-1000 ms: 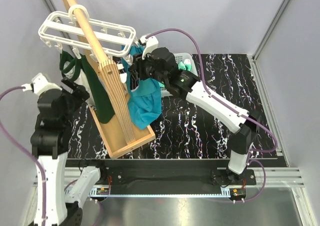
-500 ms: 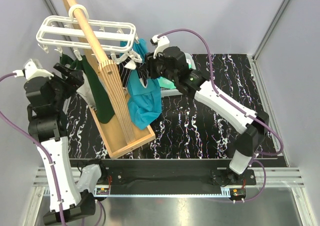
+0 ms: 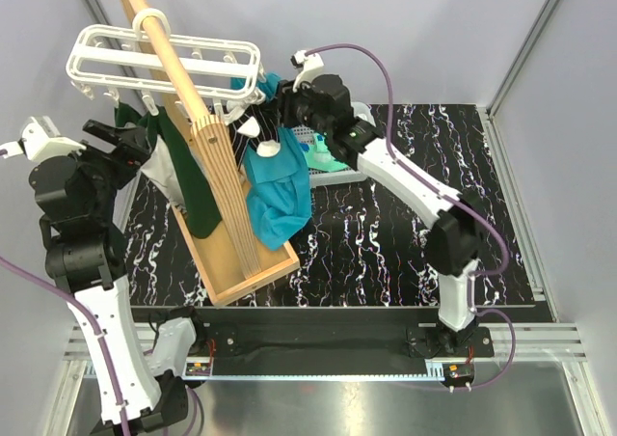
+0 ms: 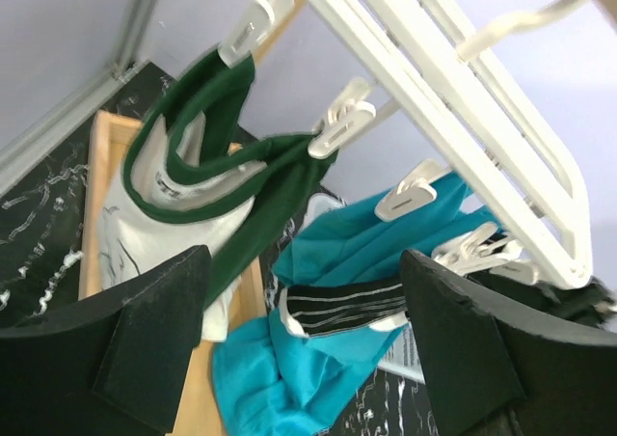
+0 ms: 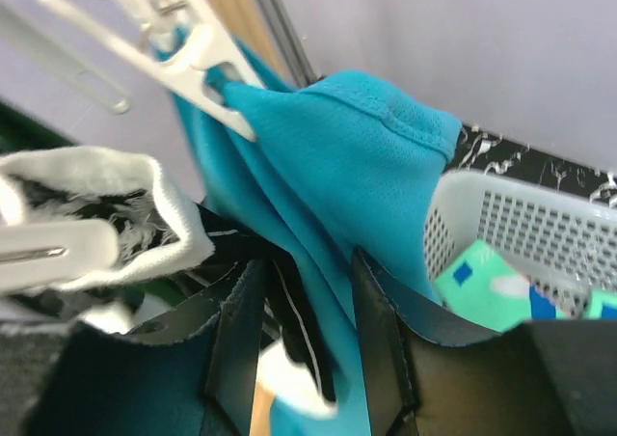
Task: Clip the socks to the hanger
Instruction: Clamp the sock onto the hanger, then open the clamp at the hanger.
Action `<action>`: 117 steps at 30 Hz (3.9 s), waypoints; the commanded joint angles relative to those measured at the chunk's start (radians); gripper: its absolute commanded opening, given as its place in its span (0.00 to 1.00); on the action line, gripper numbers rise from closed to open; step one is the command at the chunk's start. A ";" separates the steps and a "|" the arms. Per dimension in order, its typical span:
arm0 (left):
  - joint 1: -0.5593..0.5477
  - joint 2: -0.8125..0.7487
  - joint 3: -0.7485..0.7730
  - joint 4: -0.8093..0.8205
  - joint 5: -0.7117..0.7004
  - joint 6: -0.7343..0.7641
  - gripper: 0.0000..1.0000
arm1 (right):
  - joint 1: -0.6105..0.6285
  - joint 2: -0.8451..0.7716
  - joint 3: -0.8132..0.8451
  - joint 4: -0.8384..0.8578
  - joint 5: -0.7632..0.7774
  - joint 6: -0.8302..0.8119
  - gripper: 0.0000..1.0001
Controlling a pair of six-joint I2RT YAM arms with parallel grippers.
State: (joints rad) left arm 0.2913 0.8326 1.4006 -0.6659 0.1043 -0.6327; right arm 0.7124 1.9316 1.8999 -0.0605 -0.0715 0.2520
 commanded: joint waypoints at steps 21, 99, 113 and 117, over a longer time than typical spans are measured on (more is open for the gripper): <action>-0.035 0.007 0.046 -0.001 -0.057 -0.012 0.84 | -0.097 0.520 0.673 0.257 -0.134 0.184 0.57; -0.041 -0.013 -0.097 0.219 0.199 -0.097 0.65 | -0.091 0.370 0.428 -0.283 -0.082 0.132 0.86; -0.043 -0.014 -0.071 0.215 0.257 -0.124 0.65 | -0.085 -0.334 -0.317 -0.263 -0.032 0.104 0.94; -0.046 0.062 -0.029 0.146 0.305 -0.099 0.65 | -0.013 -0.450 -0.464 -0.133 -0.117 0.067 0.70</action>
State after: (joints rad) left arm 0.2497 0.8417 1.3228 -0.5079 0.3344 -0.7506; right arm 0.6331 1.5330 1.5059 -0.3031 -0.1116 0.3538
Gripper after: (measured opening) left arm 0.656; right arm 0.731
